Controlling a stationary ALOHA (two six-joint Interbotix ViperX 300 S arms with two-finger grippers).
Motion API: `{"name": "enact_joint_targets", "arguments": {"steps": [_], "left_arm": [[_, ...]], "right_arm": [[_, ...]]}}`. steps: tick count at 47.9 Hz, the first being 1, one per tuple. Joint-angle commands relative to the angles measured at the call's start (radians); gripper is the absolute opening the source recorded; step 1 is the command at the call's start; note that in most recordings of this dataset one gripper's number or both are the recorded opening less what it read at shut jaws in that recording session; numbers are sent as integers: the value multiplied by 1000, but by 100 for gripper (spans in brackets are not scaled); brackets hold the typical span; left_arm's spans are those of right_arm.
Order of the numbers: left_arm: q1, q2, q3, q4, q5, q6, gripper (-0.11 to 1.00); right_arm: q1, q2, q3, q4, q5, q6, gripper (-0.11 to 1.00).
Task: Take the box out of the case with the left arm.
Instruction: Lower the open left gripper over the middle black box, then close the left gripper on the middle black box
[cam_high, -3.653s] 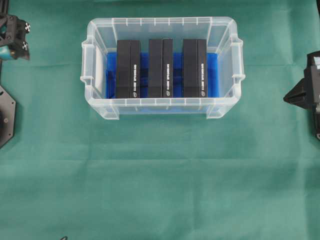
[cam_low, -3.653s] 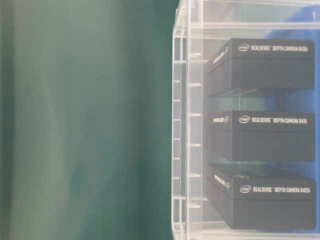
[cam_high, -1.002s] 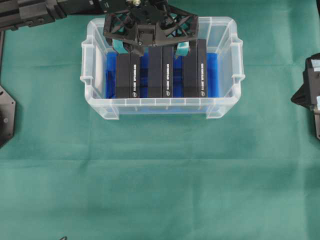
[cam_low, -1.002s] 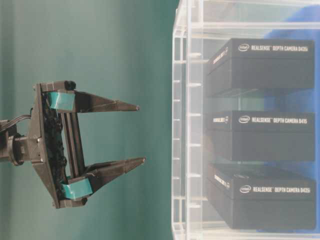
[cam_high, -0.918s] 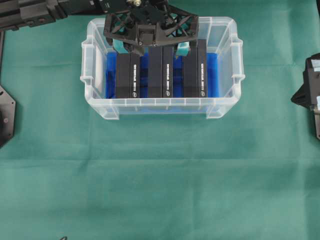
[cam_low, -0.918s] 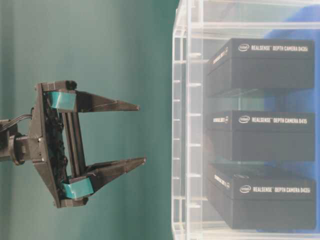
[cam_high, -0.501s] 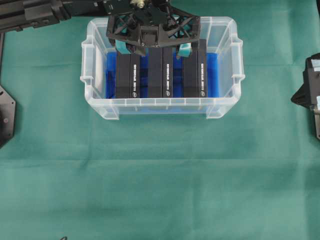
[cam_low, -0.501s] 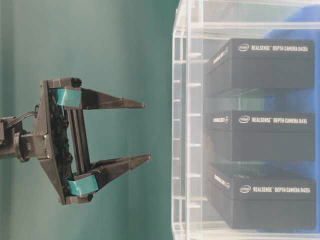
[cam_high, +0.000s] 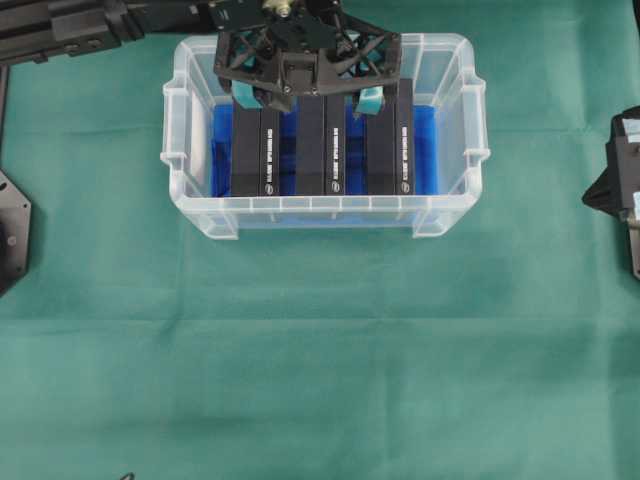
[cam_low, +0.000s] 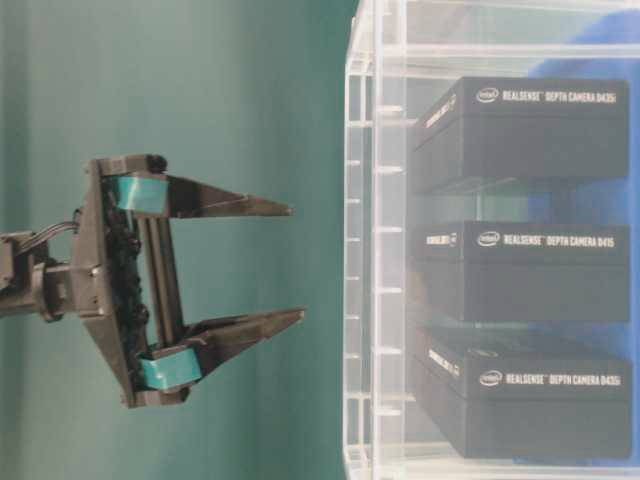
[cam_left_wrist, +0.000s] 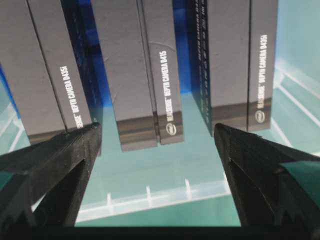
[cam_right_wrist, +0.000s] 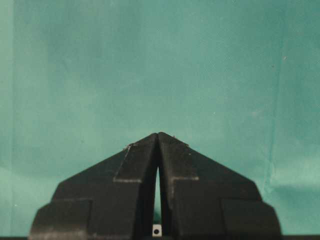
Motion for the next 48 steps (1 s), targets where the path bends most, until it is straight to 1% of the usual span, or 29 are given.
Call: {"name": "enact_joint_targets", "arguments": {"steps": [1,6,15,26,48], "left_arm": [[2,-11,-9,3,-3,2,96],[5,-6,8,6,-12,0,97],[8,-5,67,6,-54,0,96],[12,-3,130,6,-137,-3,97],[15,-2,179,6,-193,-5,96]], "right_arm": [[-2,3,-25,-2,-3,3,7],[-2,5,-25,-2,-3,3,7],[-2,5,-25,0,-2,5,7],[-2,5,-23,-2,5,5,7],[-2,3,-25,0,8,0,7]]}}
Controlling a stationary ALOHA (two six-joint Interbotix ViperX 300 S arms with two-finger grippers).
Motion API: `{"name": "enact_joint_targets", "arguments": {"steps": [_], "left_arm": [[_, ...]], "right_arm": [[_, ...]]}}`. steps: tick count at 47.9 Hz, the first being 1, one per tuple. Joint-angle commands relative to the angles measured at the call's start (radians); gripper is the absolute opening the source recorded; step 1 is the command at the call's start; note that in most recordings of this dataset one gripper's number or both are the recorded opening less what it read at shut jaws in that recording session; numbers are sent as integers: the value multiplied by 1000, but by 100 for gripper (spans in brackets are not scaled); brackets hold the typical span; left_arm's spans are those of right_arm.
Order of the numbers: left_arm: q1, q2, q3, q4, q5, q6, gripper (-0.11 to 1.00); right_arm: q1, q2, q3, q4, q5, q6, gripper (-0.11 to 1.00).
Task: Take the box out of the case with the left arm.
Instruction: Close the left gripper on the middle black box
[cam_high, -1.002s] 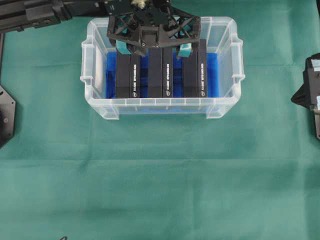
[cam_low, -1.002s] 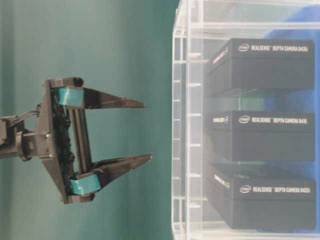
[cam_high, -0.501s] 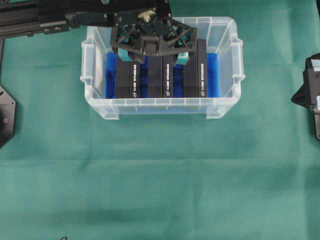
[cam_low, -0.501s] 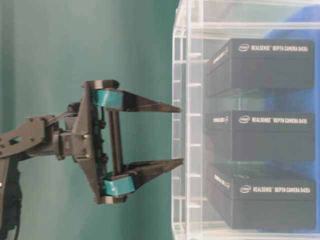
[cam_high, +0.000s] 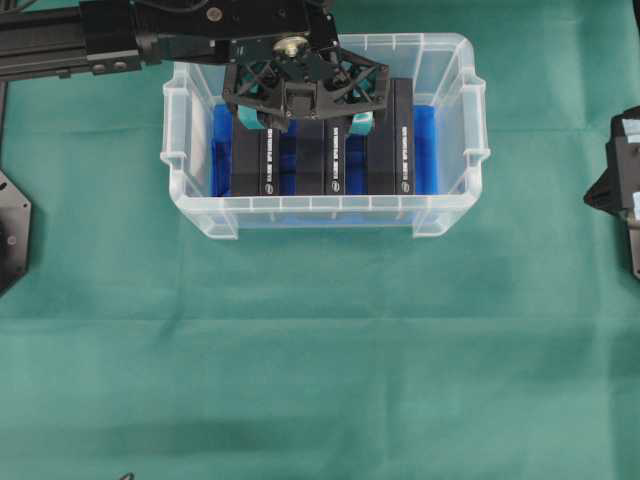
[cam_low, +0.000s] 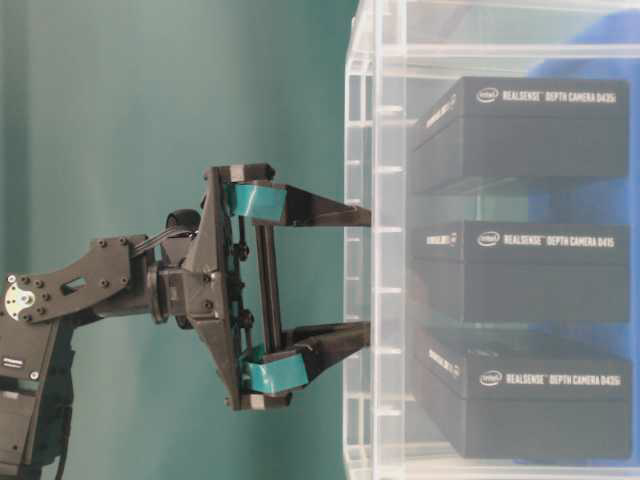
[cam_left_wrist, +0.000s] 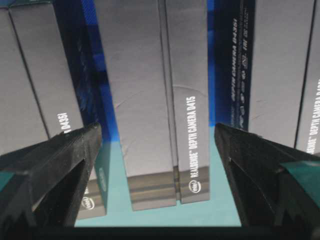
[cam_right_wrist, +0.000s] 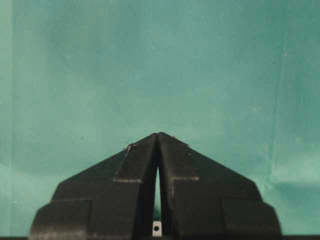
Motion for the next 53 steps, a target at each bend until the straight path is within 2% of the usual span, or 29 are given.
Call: {"name": "enact_joint_targets", "arguments": {"steps": [1,53], "left_arm": [[2,-17,-8,2,-17,-2,96],[2,3,110,15,-167,-12,96]], "right_arm": [[-2,5,-25,2,-2,2,7],[-2,5,-26,0,-5,-6,7]]}}
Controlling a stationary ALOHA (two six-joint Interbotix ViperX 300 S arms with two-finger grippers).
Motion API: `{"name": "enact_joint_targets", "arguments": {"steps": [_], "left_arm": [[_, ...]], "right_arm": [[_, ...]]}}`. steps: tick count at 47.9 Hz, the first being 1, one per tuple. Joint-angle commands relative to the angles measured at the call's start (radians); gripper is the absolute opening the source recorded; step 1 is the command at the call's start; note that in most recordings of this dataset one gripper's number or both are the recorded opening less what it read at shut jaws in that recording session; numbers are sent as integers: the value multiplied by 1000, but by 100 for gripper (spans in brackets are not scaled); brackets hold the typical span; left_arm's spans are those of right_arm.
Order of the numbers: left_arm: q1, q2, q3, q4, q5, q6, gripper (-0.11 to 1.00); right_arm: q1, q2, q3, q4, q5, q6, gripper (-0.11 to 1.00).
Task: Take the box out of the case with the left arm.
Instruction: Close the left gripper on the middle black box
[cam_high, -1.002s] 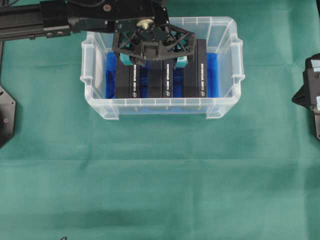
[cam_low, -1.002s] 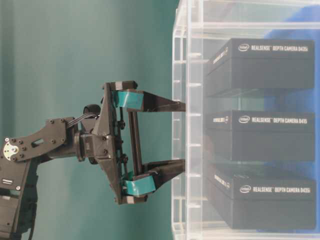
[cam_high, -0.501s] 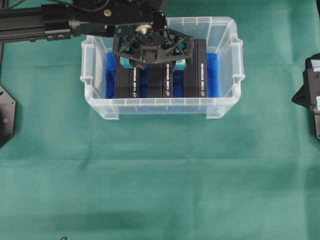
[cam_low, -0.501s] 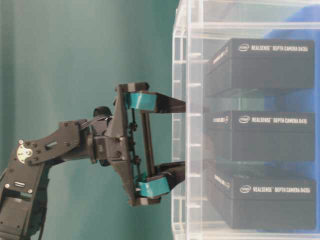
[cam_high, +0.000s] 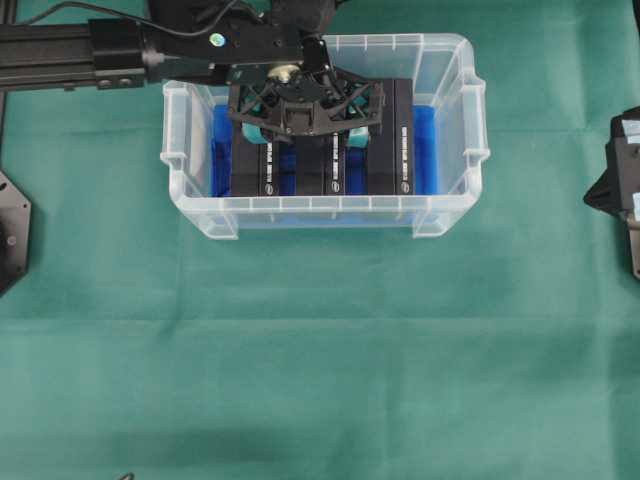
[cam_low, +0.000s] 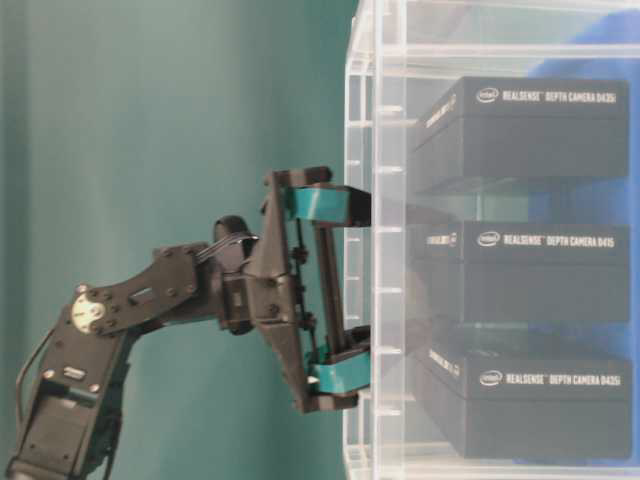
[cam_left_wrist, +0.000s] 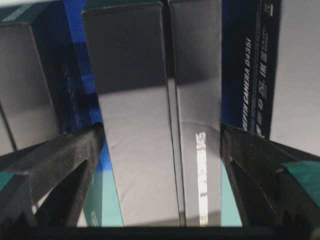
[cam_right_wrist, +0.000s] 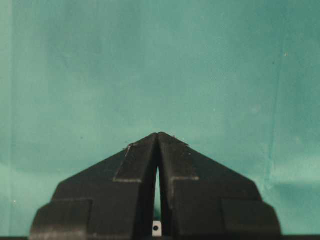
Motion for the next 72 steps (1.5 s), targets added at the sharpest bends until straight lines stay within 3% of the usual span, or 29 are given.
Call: {"name": "enact_joint_targets", "arguments": {"steps": [1,25,34,55,72], "left_arm": [[2,-8,-9,9,-6,0,96],[3,2,-2,20,-28,-8,94],[0,2,-3,17,-44,-64,62],[-9,-8,-14,9,-48,-69,62],[-18,-66,-101,6,121,-60,62]], "right_arm": [[-2,3,-26,-2,-5,-3,7],[-2,3,-26,-18,-5,-3,7],[-2,3,-26,-25,-5,-3,7],[-2,3,-26,-28,-5,-3,7],[-2,3,-28,-46,-5,-3,7]]}}
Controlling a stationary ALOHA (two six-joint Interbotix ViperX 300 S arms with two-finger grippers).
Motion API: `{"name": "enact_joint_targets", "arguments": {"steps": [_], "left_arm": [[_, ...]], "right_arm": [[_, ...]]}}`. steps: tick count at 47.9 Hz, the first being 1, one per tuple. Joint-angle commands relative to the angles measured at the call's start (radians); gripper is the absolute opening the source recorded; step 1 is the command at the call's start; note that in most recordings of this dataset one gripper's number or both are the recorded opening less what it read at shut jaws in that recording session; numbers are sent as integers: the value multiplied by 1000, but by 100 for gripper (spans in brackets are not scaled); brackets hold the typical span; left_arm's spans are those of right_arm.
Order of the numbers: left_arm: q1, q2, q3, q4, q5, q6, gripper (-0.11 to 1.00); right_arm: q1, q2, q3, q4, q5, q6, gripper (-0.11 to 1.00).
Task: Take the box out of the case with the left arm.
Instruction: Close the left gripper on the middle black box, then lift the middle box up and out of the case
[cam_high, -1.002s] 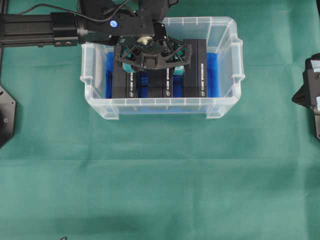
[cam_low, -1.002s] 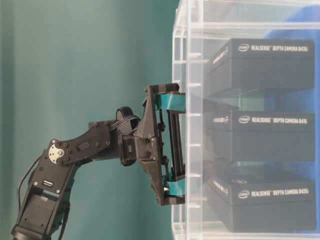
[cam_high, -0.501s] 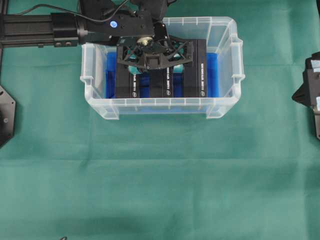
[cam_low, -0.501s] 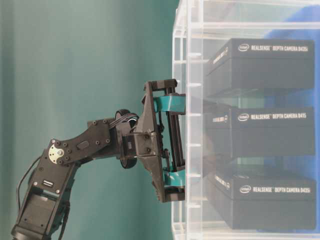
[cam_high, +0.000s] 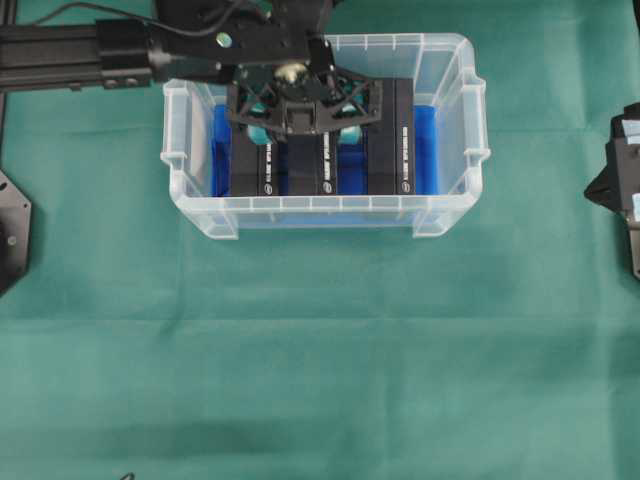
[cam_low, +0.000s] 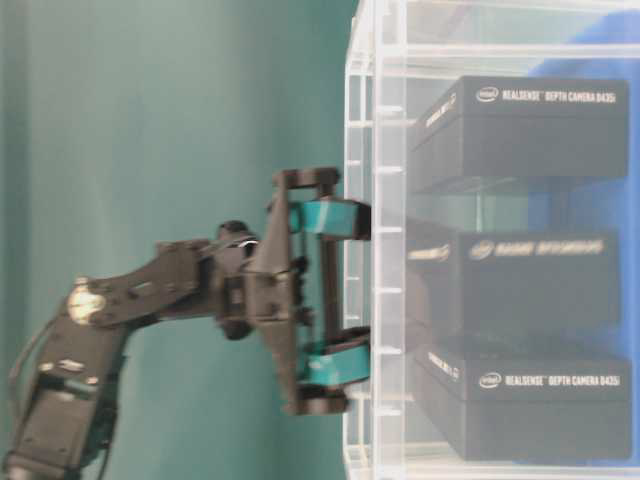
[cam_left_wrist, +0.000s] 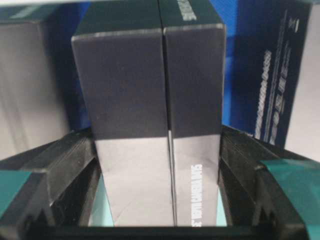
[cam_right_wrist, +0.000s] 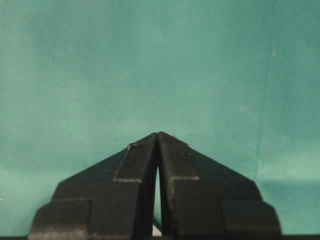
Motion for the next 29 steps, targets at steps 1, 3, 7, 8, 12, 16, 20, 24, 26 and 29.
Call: {"name": "enact_joint_targets", "arguments": {"steps": [1,3,7,8,12,16,20,24,26,29], "left_arm": [[-12,-60,-66,-5,40,3,62],[-14,-57,-87,-8,54,8,62],[-15,-48,-138,-11,86,11,62],[-15,-44,-150,-11,94,12,62],[-15,-35,-204,-11,130,15,62],[-12,-28,-264,-11,189,21,62],[-9,-25,-316,-9,249,32,62],[-3,-25,-360,-9,304,43,62],[-2,-25,-382,-11,327,44,62],[2,-26,-414,-11,357,49,62]], "right_arm": [[-2,3,-28,-9,-5,2,7],[-2,5,-28,-15,-5,2,7],[-2,5,-28,-21,-5,2,7],[-2,5,-28,-21,-5,2,7],[-2,5,-26,-21,-2,2,7],[-2,3,-26,-21,-2,2,7],[-2,3,-28,-23,-2,2,7],[-2,5,-28,-29,-2,2,7],[0,5,-28,-34,-2,2,7],[-2,5,-28,-41,-2,2,7]]}}
